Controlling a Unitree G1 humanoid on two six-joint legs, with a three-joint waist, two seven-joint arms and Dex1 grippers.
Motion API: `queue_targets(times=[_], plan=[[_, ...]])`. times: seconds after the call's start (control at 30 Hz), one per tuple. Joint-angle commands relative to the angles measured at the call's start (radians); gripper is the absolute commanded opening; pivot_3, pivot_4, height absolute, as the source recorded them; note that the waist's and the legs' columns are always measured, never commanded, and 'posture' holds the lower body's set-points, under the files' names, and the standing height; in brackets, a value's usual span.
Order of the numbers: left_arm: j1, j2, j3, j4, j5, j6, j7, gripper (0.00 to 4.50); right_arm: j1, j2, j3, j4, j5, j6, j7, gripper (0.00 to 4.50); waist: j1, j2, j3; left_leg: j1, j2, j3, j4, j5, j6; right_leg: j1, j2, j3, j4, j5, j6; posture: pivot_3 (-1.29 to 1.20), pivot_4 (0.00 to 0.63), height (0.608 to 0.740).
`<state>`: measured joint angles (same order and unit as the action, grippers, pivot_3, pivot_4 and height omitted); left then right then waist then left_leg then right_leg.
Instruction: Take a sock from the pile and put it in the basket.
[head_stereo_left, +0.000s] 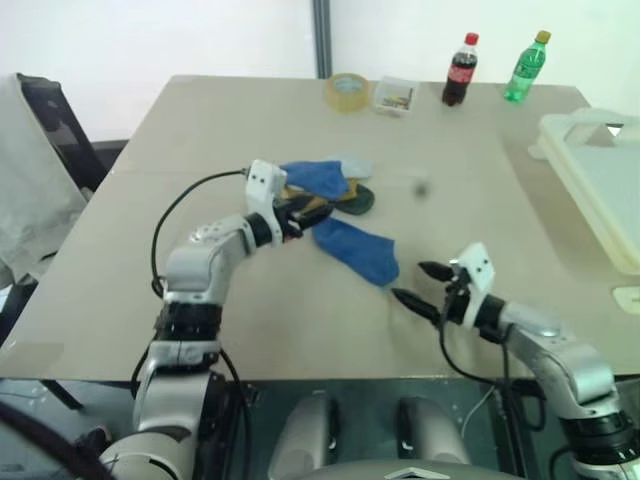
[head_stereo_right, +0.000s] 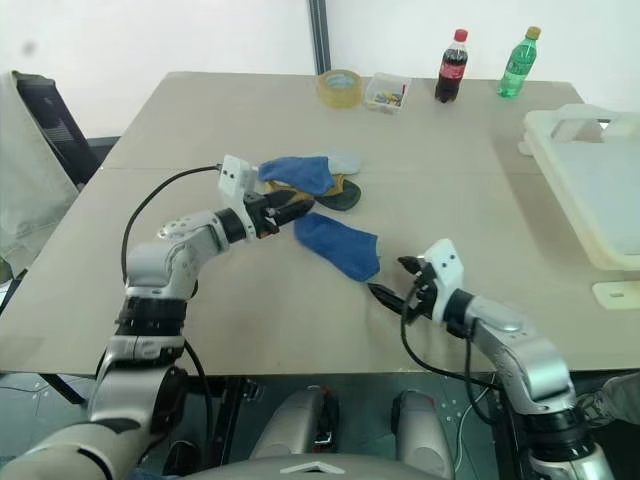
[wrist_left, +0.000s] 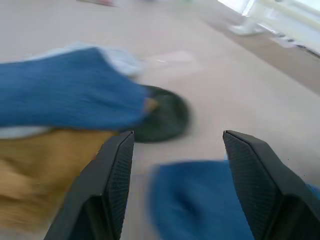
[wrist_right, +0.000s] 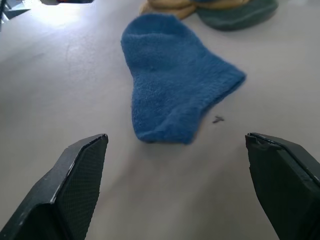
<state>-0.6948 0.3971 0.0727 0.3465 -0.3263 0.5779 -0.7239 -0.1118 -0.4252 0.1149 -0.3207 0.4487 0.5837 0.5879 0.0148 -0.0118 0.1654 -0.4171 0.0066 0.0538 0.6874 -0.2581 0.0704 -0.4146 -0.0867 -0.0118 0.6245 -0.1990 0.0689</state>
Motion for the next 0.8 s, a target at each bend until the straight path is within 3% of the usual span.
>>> queue_targets(times=[0.03, 0.07, 0.13, 0.33, 0.4, 0.43, 0.57, 0.67, 0.8], plan=[[-0.094, 0.009, -0.027, 0.214, 0.065, -0.14, -0.034, 3.02, -0.049, 0.026, 0.026, 0.056, -0.058, 0.01, -0.048, 4.5, -0.001, -0.001, 0.001, 0.0, 0.0, 0.0, 0.0, 0.002, -0.003, 0.0, 0.0, 0.0, 0.0, 0.001, 0.001, 0.0, 0.15, 0.74], [-0.11, 0.009, -0.033, 0.255, 0.077, -0.163, -0.044, 3.02, -0.055, 0.034, 0.032, 0.066, -0.067, 0.015, -0.056, 4.5, -0.002, -0.001, 0.001, -0.001, 0.0, 0.0, -0.001, 0.002, -0.004, -0.001, 0.0, 0.0, 0.0, 0.001, 0.001, 0.0, 0.15, 0.74], [-0.118, 0.014, -0.057, 0.296, 0.096, -0.196, -0.087, 3.09, -0.065, 0.059, 0.049, 0.082, -0.088, 0.014, -0.073, 3.98, -0.002, -0.002, 0.001, -0.001, 0.0, 0.0, -0.002, 0.002, -0.004, -0.001, 0.0, -0.001, -0.001, 0.001, 0.002, 0.0, 0.15, 0.74], [-0.046, 0.042, -0.118, 0.245, 0.119, -0.197, -0.208, 3.09, -0.06, 0.114, 0.062, 0.074, -0.111, 0.015, -0.103, 1.06, -0.01, -0.002, 0.0, 0.001, 0.001, 0.0, -0.003, 0.0, -0.001, -0.001, 0.0, -0.001, 0.001, 0.0, 0.002, 0.0, 0.15, 0.74], [-0.027, 0.051, -0.122, 0.228, 0.119, -0.18, -0.225, 3.09, -0.055, 0.122, 0.073, 0.072, -0.12, 0.011, -0.101, 0.23, -0.015, -0.002, 0.0, 0.001, 0.003, 0.0, -0.003, 0.0, 0.0, -0.001, 0.0, -0.001, 0.002, 0.0, 0.002, 0.0, 0.15, 0.74], [-0.021, 0.056, -0.125, 0.224, 0.122, -0.178, -0.23, 3.09, -0.055, 0.124, 0.076, 0.075, -0.124, 0.009, -0.099, 0.03, -0.016, -0.002, 0.0, 0.001, 0.004, 0.0, -0.003, 0.0, 0.0, -0.001, 0.0, -0.001, 0.002, 0.0, 0.002, 0.0, 0.15, 0.74], [-0.001, 0.076, -0.137, 0.204, 0.133, -0.168, -0.243, 3.09, -0.069, 0.128, 0.079, 0.095, -0.143, -0.006, -0.092, 0.03, -0.025, -0.002, 0.0, 0.003, 0.004, -0.001, -0.002, 0.0, 0.0, 0.001, 0.0, -0.001, 0.002, 0.0, 0.002, 0.0, 0.15, 0.74], [0.008, 0.077, -0.127, 0.188, 0.13, -0.162, -0.233, 2.3, -0.08, 0.124, 0.079, 0.109, -0.158, -0.025, -0.085, 0.0, -0.026, -0.002, -0.001, 0.003, 0.004, -0.001, -0.002, 0.0, 0.0, 0.001, 0.0, -0.001, 0.002, 0.001, 0.002, 0.0, 0.15, 0.74], [0.044, 0.079, -0.114, 0.121, 0.116, -0.141, -0.23, 0.35, -0.085, 0.122, 0.074, 0.116, -0.168, -0.037, -0.078, 0.0, -0.027, -0.002, -0.001, 0.003, 0.004, -0.001, -0.002, 0.0, -0.001, 0.001, 0.0, -0.001, 0.002, 0.001, 0.002, 0.0, 0.15, 0.74]])
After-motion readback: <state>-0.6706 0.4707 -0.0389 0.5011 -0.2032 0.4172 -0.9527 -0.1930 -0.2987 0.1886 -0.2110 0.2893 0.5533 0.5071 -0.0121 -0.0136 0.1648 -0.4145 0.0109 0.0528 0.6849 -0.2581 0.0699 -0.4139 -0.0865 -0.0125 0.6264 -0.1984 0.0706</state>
